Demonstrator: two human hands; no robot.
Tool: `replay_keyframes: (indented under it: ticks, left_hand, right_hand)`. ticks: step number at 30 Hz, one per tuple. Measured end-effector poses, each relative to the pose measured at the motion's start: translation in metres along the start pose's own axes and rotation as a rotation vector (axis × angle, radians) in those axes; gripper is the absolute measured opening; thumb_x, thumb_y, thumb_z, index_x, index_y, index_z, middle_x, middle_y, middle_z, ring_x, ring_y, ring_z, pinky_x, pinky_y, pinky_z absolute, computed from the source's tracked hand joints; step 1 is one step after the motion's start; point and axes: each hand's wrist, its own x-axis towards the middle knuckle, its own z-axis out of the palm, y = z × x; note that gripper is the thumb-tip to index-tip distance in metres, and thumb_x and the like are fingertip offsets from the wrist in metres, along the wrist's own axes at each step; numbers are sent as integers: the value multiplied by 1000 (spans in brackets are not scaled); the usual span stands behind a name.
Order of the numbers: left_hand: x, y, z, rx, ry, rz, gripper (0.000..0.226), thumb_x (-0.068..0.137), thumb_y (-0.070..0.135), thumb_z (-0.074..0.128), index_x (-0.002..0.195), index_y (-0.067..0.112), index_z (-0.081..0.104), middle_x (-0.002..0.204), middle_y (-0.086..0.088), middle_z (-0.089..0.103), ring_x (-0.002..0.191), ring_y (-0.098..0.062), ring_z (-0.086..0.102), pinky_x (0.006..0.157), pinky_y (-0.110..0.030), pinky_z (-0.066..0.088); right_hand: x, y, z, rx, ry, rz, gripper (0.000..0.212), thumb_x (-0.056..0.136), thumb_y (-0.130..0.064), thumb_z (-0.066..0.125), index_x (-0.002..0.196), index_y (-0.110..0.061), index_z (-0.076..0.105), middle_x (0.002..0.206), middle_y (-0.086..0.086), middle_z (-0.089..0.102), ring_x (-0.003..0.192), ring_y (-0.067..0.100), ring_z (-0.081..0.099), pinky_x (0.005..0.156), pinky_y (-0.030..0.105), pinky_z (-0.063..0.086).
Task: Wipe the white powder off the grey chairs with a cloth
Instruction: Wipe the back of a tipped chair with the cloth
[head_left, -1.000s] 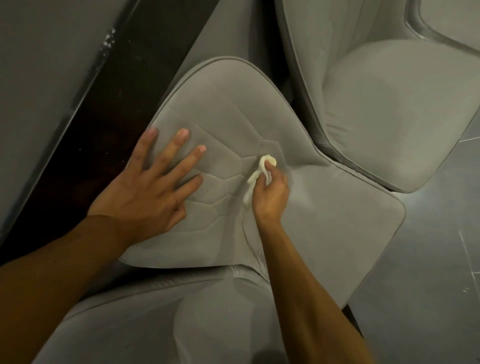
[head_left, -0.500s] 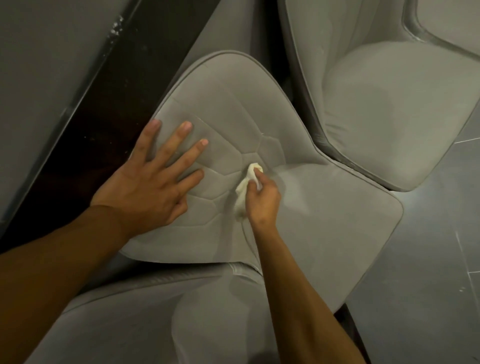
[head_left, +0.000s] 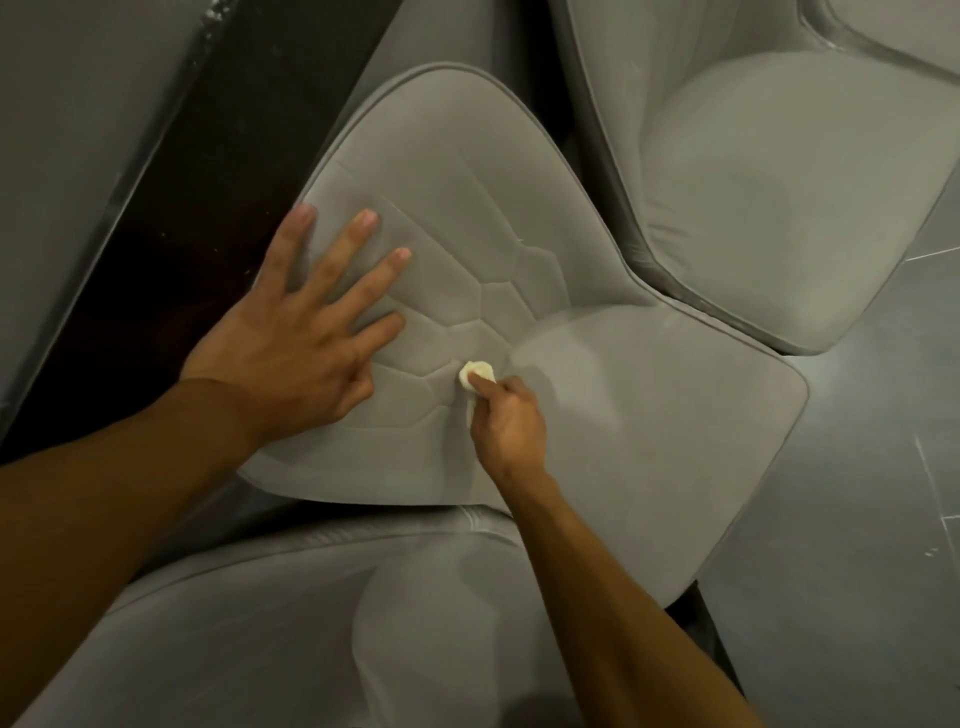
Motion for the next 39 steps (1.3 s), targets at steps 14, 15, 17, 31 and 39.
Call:
replay_keyframes:
  ticks: [14,15,17,31,39]
  left_hand:
    - [-1,1,-7,27,7,-6,72,96,63,2,162,33,1,156,-24,-39,139,-56,-37,115,-74,-7]
    - [-2,1,-7,30,11,-6,72,96,62,2,162,33,1,156,-24,-39,139,-56,-37,114,-74,-8]
    - [-3,1,-5,35,19,-8,72,96,61,0,162,33,1,156,-24,-39,139,-56,-37,114,-74,-10]
    - [-4,3,1,29,78,0,72,95,56,-5,159,32,16,163,-23,-27,144,-57,-27,117,-73,-4]
    - [-4,2,1,45,92,-2,71,96,57,-4,160,32,14,162,-25,-28,143,-58,-27,116,-74,-5]
  right_hand:
    - [-26,5,37,131,-148,121,38,101,-24,50,138,-26,59,119,18,62,111,39,59,98,42,46]
    - [-29,25,35,55,-278,195,37,101,-27,50,136,-26,61,127,17,62,119,38,58,104,39,45]
    - [-44,67,29,-5,-429,310,39,98,-23,54,135,-25,62,139,10,60,129,30,55,110,34,41]
    - [-44,147,44,-531,-523,71,42,99,-30,50,141,-35,52,134,9,53,119,35,51,97,38,42]
    - [-35,142,27,-456,-675,257,36,94,-35,54,129,-28,63,135,5,60,122,28,58,103,36,47]
